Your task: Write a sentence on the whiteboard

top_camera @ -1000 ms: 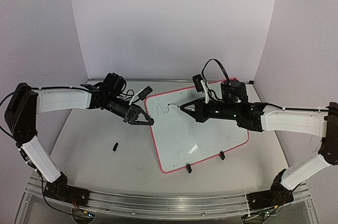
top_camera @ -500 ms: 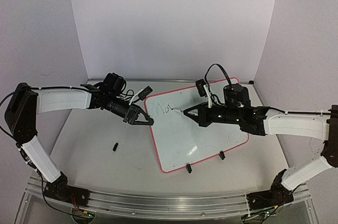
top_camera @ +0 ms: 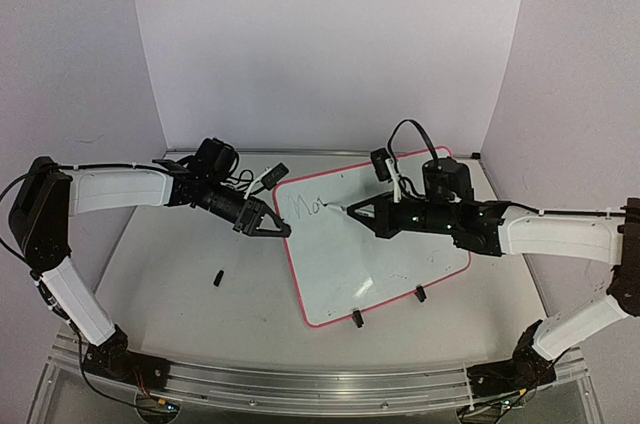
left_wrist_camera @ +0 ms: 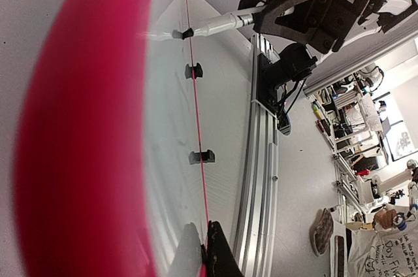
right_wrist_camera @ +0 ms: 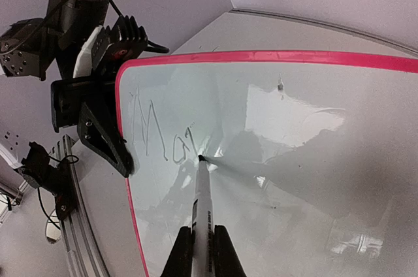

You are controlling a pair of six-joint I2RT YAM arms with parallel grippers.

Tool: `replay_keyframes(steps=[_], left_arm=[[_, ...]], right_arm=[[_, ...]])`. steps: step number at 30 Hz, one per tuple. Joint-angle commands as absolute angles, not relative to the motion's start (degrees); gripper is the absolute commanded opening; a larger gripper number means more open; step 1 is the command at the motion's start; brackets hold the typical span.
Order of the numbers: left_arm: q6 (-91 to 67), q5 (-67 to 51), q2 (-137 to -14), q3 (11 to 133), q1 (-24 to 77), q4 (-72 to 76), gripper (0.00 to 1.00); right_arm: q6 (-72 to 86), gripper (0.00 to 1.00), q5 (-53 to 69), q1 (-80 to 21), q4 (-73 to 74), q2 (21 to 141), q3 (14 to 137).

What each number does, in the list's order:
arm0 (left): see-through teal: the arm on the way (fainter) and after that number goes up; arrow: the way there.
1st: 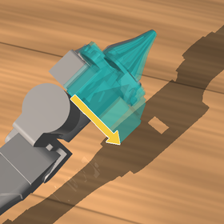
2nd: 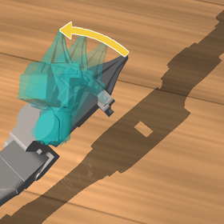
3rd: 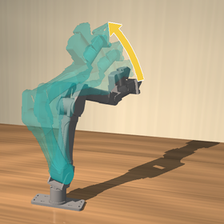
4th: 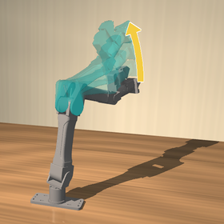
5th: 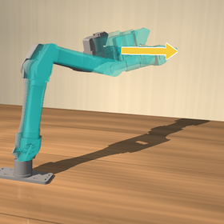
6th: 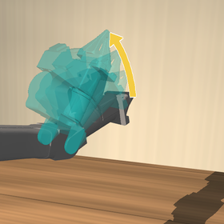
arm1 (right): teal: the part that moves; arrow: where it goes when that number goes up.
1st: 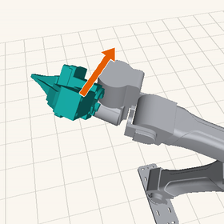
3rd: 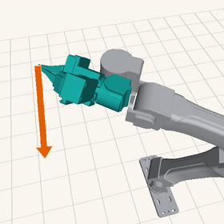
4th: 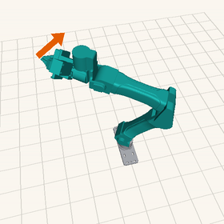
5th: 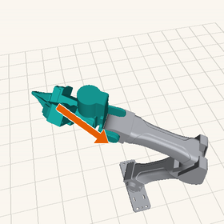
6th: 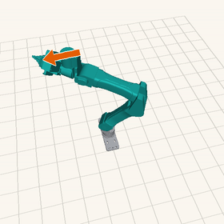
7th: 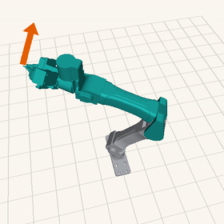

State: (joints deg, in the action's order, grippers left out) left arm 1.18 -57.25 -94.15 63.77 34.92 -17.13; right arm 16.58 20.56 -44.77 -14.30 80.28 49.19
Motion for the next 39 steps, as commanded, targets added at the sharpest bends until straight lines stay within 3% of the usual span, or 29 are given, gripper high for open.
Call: replay_keyframes(steps=[1,14,24,39], left_arm=[[5.12,-57.74,-93.72,65.57,36.08,-18.27,0.0],[5.19,-57.71,-93.74,65.59,36.05,-18.28,0.0],[5.19,-57.45,-93.67,65.66,36.05,-18.35,0.0],[5.38,-57.49,-93.84,65.66,36.07,-18.52,0.0]], right_arm=[[17.47,0.0,15.02,-44.32,-16.51,81.9,51.64],[17.0,0.0,15.84,-44.34,-17.06,82.18,52.65],[17.52,0.0,19.1,-44.31,-18.99,73.79,47.17],[17.06,0.0,19.42,-44.36,-19.13,78.88,48.72]])
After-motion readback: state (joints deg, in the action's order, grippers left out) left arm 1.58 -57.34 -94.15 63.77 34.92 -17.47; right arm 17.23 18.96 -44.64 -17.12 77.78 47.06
